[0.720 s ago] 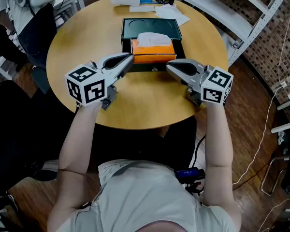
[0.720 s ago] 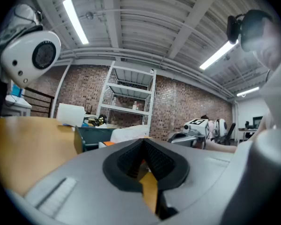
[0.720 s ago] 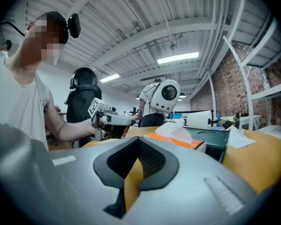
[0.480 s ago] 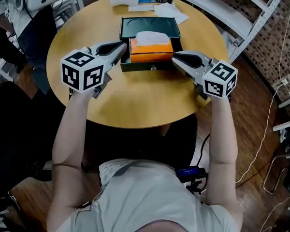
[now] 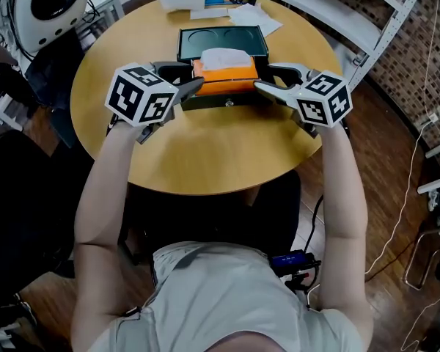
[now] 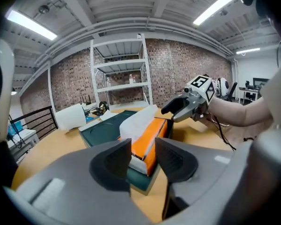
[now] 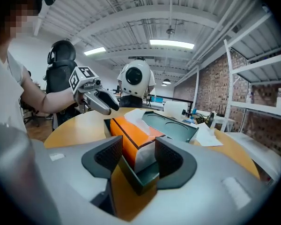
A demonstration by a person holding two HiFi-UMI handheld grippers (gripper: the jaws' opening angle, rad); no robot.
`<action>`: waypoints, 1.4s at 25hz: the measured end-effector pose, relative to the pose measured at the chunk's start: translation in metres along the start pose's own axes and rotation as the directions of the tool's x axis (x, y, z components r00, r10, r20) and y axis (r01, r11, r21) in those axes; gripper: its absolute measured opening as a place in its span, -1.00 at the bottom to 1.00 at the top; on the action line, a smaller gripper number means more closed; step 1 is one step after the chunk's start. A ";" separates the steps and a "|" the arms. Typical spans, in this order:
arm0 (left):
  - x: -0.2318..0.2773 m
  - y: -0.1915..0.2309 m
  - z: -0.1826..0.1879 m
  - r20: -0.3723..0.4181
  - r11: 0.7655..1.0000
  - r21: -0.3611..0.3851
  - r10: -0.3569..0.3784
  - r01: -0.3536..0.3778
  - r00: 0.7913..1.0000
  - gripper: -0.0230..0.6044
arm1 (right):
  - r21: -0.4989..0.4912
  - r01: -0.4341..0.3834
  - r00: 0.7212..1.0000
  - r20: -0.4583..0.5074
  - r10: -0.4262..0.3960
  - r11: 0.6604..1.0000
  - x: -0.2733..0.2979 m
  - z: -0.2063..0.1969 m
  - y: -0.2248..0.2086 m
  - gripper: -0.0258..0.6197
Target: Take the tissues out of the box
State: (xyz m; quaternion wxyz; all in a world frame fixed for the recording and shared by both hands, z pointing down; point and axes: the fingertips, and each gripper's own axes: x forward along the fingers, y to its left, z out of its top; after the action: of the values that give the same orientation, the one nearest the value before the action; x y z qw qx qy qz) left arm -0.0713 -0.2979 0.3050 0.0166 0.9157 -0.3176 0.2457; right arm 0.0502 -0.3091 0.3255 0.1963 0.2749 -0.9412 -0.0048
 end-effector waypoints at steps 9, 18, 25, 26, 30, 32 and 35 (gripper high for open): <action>0.019 0.012 -0.032 -0.149 0.992 -0.118 0.027 -0.045 0.989 -0.20 | 0.165 0.036 0.999 -0.044 -0.029 0.986 0.020 -0.009 -0.020 -0.16; 0.032 0.008 -0.030 -0.098 0.980 -0.201 -0.015 -0.005 0.995 -0.51 | 0.207 0.007 0.998 -0.060 0.005 0.978 0.028 -0.009 -0.014 -0.64; 0.010 0.006 0.003 -0.003 0.993 -0.096 0.074 -0.074 0.997 -0.56 | 0.060 0.065 0.996 0.055 -0.068 0.996 0.003 0.034 -0.009 -0.71; 0.004 0.003 0.011 0.013 0.994 -0.078 0.078 -0.077 0.997 -0.56 | 0.045 0.068 0.995 0.076 -0.071 0.997 -0.004 0.041 -0.005 -0.71; -0.030 -0.022 0.030 0.104 0.997 -0.052 0.060 -0.055 0.993 -0.55 | 0.049 0.056 0.988 0.140 -0.063 0.997 -0.029 0.057 0.020 -0.71; -0.043 -0.038 0.025 0.129 0.997 -0.064 0.040 -0.032 0.991 -0.55 | 0.079 0.033 0.988 0.150 -0.045 0.996 -0.037 0.050 0.039 -0.71; -0.058 -0.064 0.005 0.125 0.997 -0.073 0.026 -0.017 0.992 -0.55 | 0.101 -0.002 0.990 0.142 -0.012 0.995 -0.042 0.029 0.070 -0.70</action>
State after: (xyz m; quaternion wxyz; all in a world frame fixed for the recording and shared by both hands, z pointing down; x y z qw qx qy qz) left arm -0.0707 -0.2149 0.2825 0.0270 0.9247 -0.3364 0.1762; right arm 0.0360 -0.2311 0.2918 0.1143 0.2859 -0.9511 0.0227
